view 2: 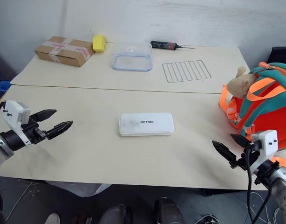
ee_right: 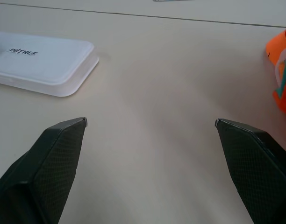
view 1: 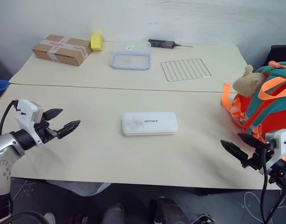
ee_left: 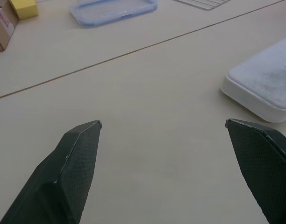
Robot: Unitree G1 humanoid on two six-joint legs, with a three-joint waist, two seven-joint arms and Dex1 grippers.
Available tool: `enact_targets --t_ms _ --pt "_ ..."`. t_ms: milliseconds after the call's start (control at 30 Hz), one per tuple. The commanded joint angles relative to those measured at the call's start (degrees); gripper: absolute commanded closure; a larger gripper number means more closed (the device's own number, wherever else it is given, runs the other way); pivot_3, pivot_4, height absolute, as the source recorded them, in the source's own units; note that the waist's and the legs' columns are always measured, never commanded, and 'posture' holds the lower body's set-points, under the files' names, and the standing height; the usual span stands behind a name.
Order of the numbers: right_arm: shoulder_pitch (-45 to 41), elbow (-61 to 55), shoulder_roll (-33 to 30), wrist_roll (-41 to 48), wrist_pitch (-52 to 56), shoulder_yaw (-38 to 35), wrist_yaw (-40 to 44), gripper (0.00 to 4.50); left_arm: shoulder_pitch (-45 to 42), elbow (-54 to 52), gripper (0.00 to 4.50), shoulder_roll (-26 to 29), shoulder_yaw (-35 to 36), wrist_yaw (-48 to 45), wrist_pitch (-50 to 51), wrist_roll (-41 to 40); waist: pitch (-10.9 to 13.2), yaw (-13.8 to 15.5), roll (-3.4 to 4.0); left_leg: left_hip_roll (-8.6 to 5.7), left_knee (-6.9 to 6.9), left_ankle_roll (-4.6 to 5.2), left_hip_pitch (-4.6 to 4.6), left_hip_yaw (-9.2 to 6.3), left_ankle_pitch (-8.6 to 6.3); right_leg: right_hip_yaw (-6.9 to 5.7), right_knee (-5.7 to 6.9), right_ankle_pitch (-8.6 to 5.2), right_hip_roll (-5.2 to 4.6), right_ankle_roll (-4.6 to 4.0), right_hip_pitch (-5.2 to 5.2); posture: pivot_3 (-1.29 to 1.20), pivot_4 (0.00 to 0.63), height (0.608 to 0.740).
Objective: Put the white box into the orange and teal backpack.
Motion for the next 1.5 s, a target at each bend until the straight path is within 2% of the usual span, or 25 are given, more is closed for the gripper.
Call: enact_targets --t_ms 33,133,567,600,667,767,900,1067,1100,1233,1500 --pt "0.2 -0.8 -1.2 1.0 0.2 -2.3 0.2 0.0 1.3 -2.1 0.03 1.5 1.2 -0.5 -0.3 0.2 0.0 -0.1 0.0 0.0 0.0 0.0 0.0 0.0 0.0 0.0 0.0 0.0 0.0 0.0 0.0 0.0 0.15 0.74" --pt "-0.3 -0.6 -1.5 0.6 0.6 -2.2 -0.3 0.0 1.3 -2.2 0.03 1.3 0.9 0.5 2.2 -0.9 0.0 -0.1 0.0 -0.01 0.02 0.0 0.0 0.01 0.0 0.01 0.0 0.0 -0.01 0.0 0.0 0.0 0.15 0.74" --pt "-0.7 -2.9 -3.4 -1.8 0.0 1.6 0.9 0.0 1.9 -4.2 0.03 1.6 -0.2 0.0 0.9 0.9 0.0 -0.1 0.0 -0.01 0.03 0.0 0.0 0.0 0.0 0.0 0.03 0.0 -0.01 0.0 0.0 0.0 0.15 0.74" --pt "-0.7 -3.5 -4.0 -2.5 -0.5 2.7 1.7 0.0 2.1 -4.7 0.21 1.8 -0.8 -0.3 0.8 1.3 0.0 -0.1 0.0 -0.01 0.03 0.0 0.0 0.0 0.0 0.0 0.02 0.0 0.0 0.0 0.0 0.0 0.15 0.74" --pt "-1.4 -4.6 -6.2 -5.5 -1.8 6.7 3.4 0.37 2.2 -5.6 0.55 3.2 -4.5 -0.2 1.5 3.8 0.0 -0.1 0.0 -0.01 0.03 0.0 0.0 0.0 0.0 0.0 0.02 0.0 0.0 0.0 0.0 0.0 0.15 0.74" --pt "-5.0 -5.0 -9.3 -9.9 -2.6 13.6 4.7 1.2 1.3 -7.5 1.43 4.4 -11.1 1.2 4.7 6.4 0.0 -0.2 0.0 -0.01 0.05 0.0 0.01 0.0 0.0 0.01 0.03 0.0 -0.01 0.0 0.01 0.0 0.15 0.74" --pt "-13.7 -3.4 -9.8 -13.9 -2.7 22.5 5.5 2.67 -3.3 -9.9 2.76 2.1 -18.7 2.7 7.6 6.7 0.0 0.0 0.0 -0.02 0.05 0.0 0.0 -0.01 0.0 0.01 0.03 0.0 0.0 0.0 0.01 0.0 0.15 0.74" --pt "-26.9 2.6 -5.9 -17.7 -1.0 31.3 4.2 4.41 -9.5 -4.6 4.31 -0.8 -24.8 5.1 7.2 10.9 0.0 -0.1 -0.01 -0.03 0.14 -0.01 -0.03 0.0 0.01 0.0 0.08 0.0 0.01 0.0 -0.03 0.0 0.15 0.74" --pt "-28.8 4.3 -5.2 -18.9 -1.0 32.6 3.9 4.5 -10.8 -3.4 4.46 -1.3 -25.6 5.2 7.1 11.3 0.0 -0.1 -0.01 -0.02 0.13 -0.02 -0.03 0.0 0.02 0.0 0.09 0.0 0.02 0.0 -0.05 0.0 0.15 0.74" --pt "-35.4 13.1 -2.3 -25.0 -2.9 36.5 1.3 4.5 -16.3 1.4 4.46 -4.9 -27.5 6.9 8.3 12.5 0.0 0.0 -0.01 -0.03 0.24 -0.01 -0.13 0.0 0.02 0.0 0.14 0.0 0.0 0.0 -0.11 0.0 0.15 0.74" --pt "-42.2 24.5 3.0 -29.9 -5.2 37.9 -0.7 4.5 -22.5 8.2 4.46 -8.7 -32.0 3.3 6.3 14.3 0.0 0.0 -0.01 -0.01 0.64 0.01 -0.43 -0.01 0.01 0.0 0.5 0.0 -0.01 0.0 -0.37 0.0 0.15 0.74"
